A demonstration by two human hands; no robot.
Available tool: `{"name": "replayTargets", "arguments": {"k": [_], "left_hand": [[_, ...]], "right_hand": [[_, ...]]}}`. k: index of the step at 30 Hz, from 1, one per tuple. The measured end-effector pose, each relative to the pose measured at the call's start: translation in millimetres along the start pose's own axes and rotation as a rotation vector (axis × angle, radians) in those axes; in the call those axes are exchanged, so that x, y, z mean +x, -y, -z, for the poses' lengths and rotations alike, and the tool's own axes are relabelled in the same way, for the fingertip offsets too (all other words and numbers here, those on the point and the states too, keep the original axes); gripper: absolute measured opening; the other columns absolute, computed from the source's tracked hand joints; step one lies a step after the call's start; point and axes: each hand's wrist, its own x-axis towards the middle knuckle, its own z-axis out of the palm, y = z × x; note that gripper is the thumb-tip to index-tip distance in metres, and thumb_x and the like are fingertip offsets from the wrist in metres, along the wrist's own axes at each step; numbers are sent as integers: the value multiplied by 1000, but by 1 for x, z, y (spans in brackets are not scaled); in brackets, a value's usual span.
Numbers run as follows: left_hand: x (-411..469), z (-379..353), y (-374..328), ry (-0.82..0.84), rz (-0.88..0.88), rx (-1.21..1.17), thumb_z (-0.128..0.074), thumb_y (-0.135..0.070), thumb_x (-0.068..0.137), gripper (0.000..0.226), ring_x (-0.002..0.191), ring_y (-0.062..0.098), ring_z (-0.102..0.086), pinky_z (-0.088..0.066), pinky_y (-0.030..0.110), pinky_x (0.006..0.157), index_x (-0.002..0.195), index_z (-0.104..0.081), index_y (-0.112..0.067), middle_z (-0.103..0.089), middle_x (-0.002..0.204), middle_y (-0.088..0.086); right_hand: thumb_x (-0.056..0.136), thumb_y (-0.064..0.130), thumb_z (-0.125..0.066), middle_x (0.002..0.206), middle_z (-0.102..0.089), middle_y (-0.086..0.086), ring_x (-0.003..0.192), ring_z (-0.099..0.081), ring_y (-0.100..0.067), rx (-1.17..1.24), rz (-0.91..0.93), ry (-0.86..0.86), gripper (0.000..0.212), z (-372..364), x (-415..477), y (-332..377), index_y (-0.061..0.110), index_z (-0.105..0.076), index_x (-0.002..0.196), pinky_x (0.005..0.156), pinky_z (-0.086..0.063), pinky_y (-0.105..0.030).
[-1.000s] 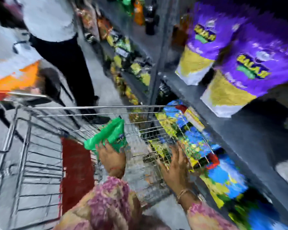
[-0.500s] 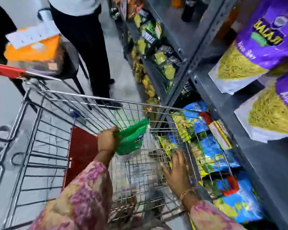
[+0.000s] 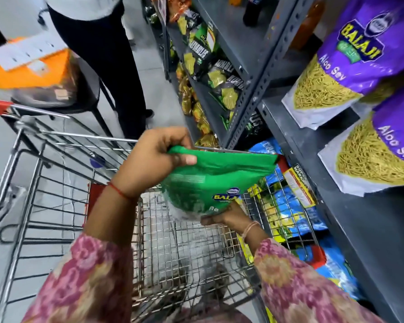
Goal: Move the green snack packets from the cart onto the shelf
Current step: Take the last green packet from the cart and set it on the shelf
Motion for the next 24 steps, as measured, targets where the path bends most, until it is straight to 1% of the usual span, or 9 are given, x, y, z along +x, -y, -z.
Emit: {"name": "replayTargets", "arguments": {"k": [2, 5, 7, 9, 12, 16, 18, 22, 24], "left_hand": [[5, -2, -13, -39, -54, 5, -65, -14, 60, 19, 63, 12, -49, -41, 24, 58, 56, -50, -26, -56, 69, 12], [14, -6, -16, -251, -245, 176, -67, -22, 65, 11, 92, 21, -56, -42, 30, 85, 71, -58, -22, -61, 92, -1], [18, -19, -9, -382, -325, 240, -64, -33, 70, 40, 119, 16, -43, -29, 20, 102, 106, -57, -16, -48, 123, -3], [13, -38, -3, -387, -216, -16, -63, -42, 73, 73, 133, 19, -33, -25, 21, 112, 133, -33, -12, -33, 143, 10], [-6, -72, 16, -283, -94, -170, -53, -42, 80, 70, 126, 17, -42, -32, 5, 100, 135, -29, -5, -43, 138, 14], [-29, -103, 39, -230, -96, 8, -37, -57, 75, 65, 101, 20, -60, -43, 24, 81, 116, -53, -11, -65, 112, 8], [-36, -117, 34, -212, -123, -21, -37, -57, 74, 63, 94, 13, -58, -41, 20, 75, 112, -56, -10, -63, 106, 2], [-50, -155, 7, -207, -204, -35, -35, -68, 75, 68, 78, 2, -52, -33, 17, 60, 107, -58, -12, -61, 90, -4], [-59, -176, -6, -191, -206, -57, -31, -77, 72, 77, 74, 2, -53, -35, 22, 60, 106, -58, -13, -59, 86, -7]], "right_hand": [[54, -5, -80, 110, -60, -11, 83, -62, -14, 131, 25, -78, 55, -2, -10, 6, -1, -45, 97, 76, -53, -14], [58, -11, -74, 97, -56, 0, 77, -54, -9, 304, 80, -152, 68, -5, -24, 10, 10, -41, 113, 61, -51, -9], [59, -13, -71, 83, -53, 11, 72, -53, -3, 353, 120, -163, 54, -9, -35, 8, 25, -41, 83, 46, -45, -3], [60, -14, -70, 80, -60, 9, 70, -59, -3, 393, 167, -184, 45, -13, -46, 7, 20, -45, 77, 49, -49, -8], [55, -4, -75, 68, -72, 5, 64, -67, -9, 465, 222, -231, 43, -15, -63, 0, 3, -56, 93, 50, -52, -19], [60, -10, -68, 51, -70, 6, 47, -65, -9, 609, 291, -367, 30, -6, -99, -10, 1, -57, 85, 41, -51, -19], [54, -5, -70, 48, -68, 7, 44, -62, -4, 603, 349, -426, 29, 3, -122, -13, 3, -57, 79, 41, -49, -16], [53, 8, -71, 86, -70, -9, 63, -66, -7, 592, 417, -549, 53, 19, -175, -24, -5, -58, 103, 50, -50, -17], [54, 7, -72, 90, -72, -4, 72, -68, -8, 586, 449, -601, 54, 25, -200, -36, -1, -59, 106, 56, -52, -16]]}}
